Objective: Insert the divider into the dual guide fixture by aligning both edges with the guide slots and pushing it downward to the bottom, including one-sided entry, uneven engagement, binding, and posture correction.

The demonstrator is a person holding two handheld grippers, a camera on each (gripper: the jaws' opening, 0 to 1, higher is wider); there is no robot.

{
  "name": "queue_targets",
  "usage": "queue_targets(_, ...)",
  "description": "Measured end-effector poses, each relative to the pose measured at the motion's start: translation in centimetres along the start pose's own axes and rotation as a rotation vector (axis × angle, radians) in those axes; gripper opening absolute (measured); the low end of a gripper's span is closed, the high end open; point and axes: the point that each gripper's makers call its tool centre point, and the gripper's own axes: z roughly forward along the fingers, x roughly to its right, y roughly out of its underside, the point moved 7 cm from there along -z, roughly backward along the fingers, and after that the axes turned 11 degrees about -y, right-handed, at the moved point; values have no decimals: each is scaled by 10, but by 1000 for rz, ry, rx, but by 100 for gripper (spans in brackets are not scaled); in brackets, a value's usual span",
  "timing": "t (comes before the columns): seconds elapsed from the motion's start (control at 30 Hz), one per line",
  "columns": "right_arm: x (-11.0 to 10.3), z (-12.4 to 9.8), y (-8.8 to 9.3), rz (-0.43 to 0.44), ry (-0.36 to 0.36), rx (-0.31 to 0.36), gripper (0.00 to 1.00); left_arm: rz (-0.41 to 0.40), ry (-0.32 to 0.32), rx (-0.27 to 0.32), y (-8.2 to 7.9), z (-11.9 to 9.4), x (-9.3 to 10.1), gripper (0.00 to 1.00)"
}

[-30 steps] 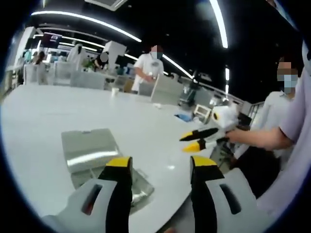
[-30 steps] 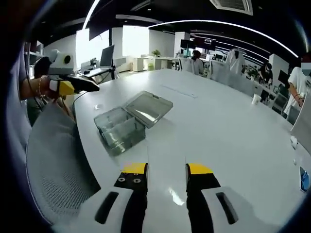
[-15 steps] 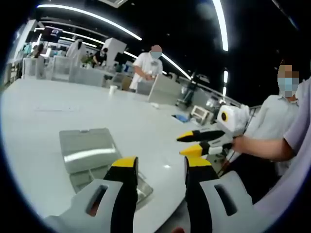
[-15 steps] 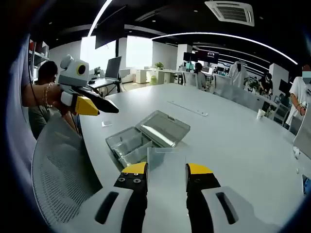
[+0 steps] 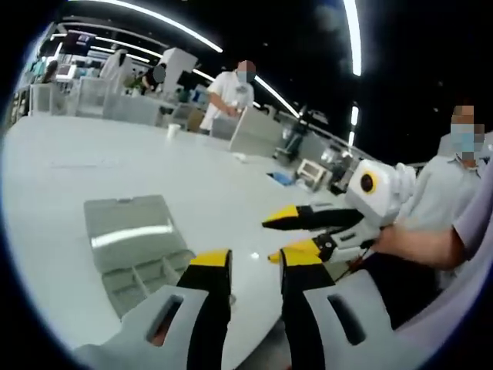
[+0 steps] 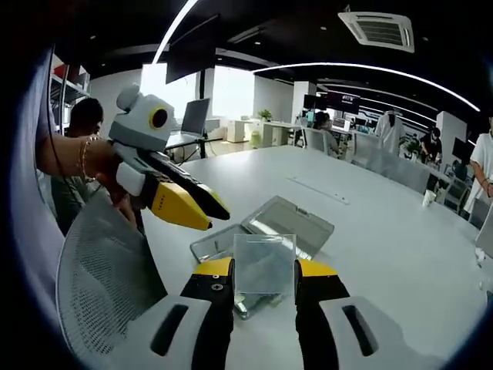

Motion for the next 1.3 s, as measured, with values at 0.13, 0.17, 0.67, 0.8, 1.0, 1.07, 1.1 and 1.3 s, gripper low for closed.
queue_targets(0.13,-4,5,-2,-2,-7,3,26,-8,-10,-4,0,3,0,22)
queue_targets(0.17,-5,5,-3,-3,-7,4,26,-23,-15,-17,0,4,-1,21)
queue_targets(0.67,-12,10,-12,-22,-18,20,26,-171,-5,-59,3,12,-1,7)
queue_targets(0.8,-12,11,-12,-26,-17,22,26,-188,-6,-62,3,12,-3,3)
queue_targets(1.0,-13,13,-12,-34,-19,21,26,-201,-5,-77,5,12,-3,0)
queue_targets(1.07,-13,13,-12,-40,-18,22,26,-213,-10,-79,5,12,-3,0)
queue_targets(1.1,-13,13,-12,-39,-18,23,26,-221,-9,-81,5,12,-3,0)
queue_targets(1.3,-14,12,-12,-58,-14,35,27,-269,-9,-88,5,11,-4,0)
